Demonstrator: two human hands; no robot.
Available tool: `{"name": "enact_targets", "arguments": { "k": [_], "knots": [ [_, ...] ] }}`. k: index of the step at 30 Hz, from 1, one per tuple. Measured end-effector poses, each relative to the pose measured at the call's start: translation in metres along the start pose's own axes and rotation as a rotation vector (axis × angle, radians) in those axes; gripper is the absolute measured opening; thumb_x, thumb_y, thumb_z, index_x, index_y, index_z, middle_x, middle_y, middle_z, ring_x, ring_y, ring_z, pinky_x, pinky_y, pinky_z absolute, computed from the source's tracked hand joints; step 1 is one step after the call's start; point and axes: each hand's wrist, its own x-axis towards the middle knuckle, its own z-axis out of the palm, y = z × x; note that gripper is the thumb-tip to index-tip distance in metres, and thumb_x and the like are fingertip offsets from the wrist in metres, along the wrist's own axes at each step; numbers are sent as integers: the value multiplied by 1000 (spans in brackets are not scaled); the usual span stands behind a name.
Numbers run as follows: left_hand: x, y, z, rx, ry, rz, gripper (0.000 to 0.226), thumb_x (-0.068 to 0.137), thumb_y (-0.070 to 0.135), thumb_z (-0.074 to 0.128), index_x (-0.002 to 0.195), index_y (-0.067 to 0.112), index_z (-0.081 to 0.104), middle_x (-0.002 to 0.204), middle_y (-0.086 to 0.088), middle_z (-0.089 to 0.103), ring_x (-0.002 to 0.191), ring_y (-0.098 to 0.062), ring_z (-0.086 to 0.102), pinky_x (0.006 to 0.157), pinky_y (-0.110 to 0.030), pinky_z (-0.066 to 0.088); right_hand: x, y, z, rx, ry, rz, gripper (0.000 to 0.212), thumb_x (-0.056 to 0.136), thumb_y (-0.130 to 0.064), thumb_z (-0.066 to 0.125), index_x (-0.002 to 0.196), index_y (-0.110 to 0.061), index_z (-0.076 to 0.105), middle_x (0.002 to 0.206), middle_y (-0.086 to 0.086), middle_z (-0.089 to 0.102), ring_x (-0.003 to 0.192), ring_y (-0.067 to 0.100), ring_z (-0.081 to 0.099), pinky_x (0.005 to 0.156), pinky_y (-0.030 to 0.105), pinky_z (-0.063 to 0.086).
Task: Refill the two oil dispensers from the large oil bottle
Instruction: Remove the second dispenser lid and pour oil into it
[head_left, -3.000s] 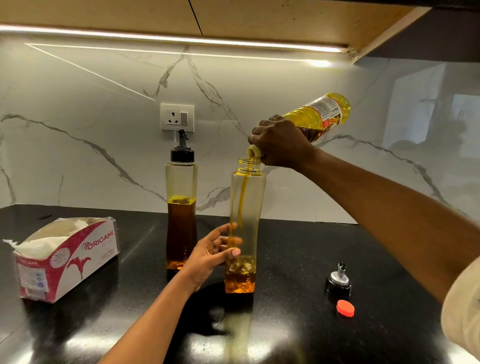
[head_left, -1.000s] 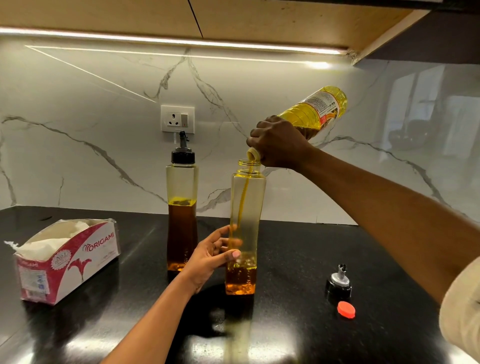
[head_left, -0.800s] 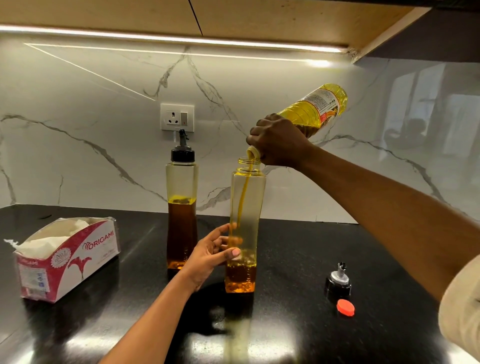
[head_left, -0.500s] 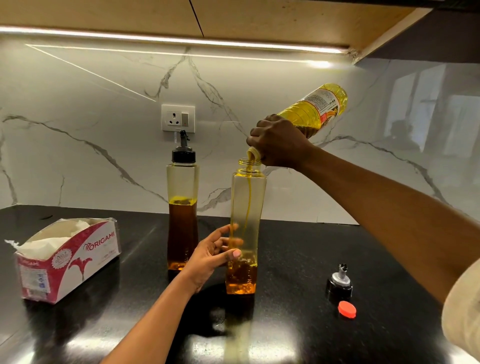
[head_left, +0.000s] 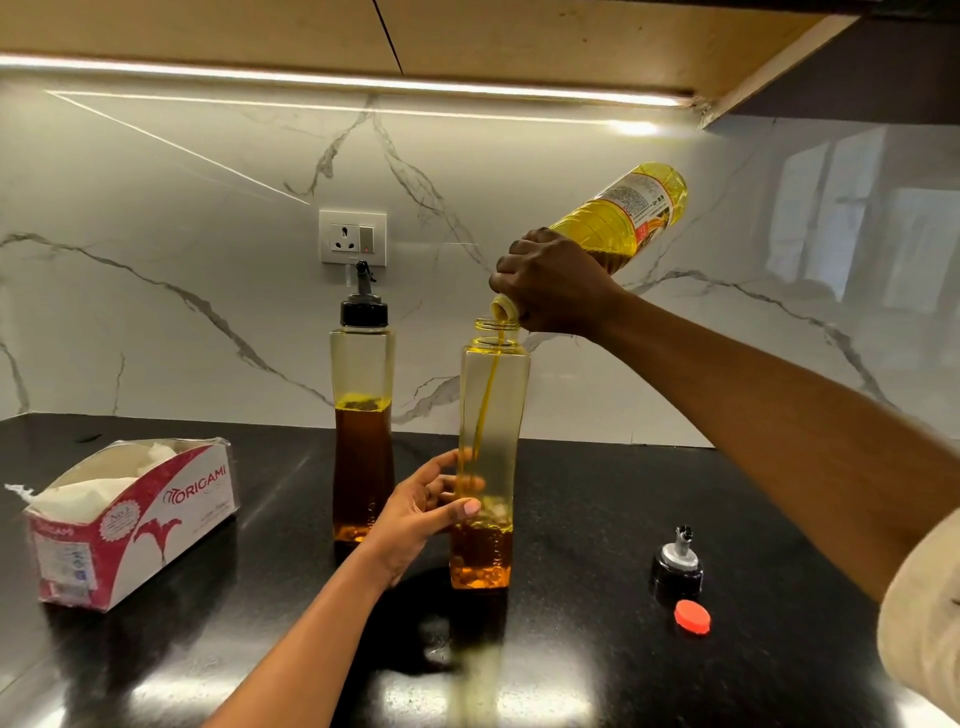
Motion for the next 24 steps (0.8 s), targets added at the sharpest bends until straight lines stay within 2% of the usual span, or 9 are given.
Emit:
{"name": "enact_targets", "arguments": {
  "k": [13, 24],
  "knots": [
    [0, 2, 1, -18, 1, 2, 68, 62, 42, 86, 124, 41, 59, 117, -9, 68, 110, -26, 65, 83, -27, 54, 1, 1, 1, -4, -23, -10, 29, 89, -29, 53, 98, -4, 65, 94, 13, 68, 92, 32, 63, 86, 43, 46],
    [-1, 2, 2, -25, 7, 1, 67, 66, 33, 82, 128, 34, 55, 116, -9, 69, 109, -26, 65, 83, -28, 55, 1, 0, 0, 8, 10, -22, 26, 86, -27, 57, 92, -3, 66, 88, 13, 68, 85, 33, 64, 82, 42, 47]
  ]
}}
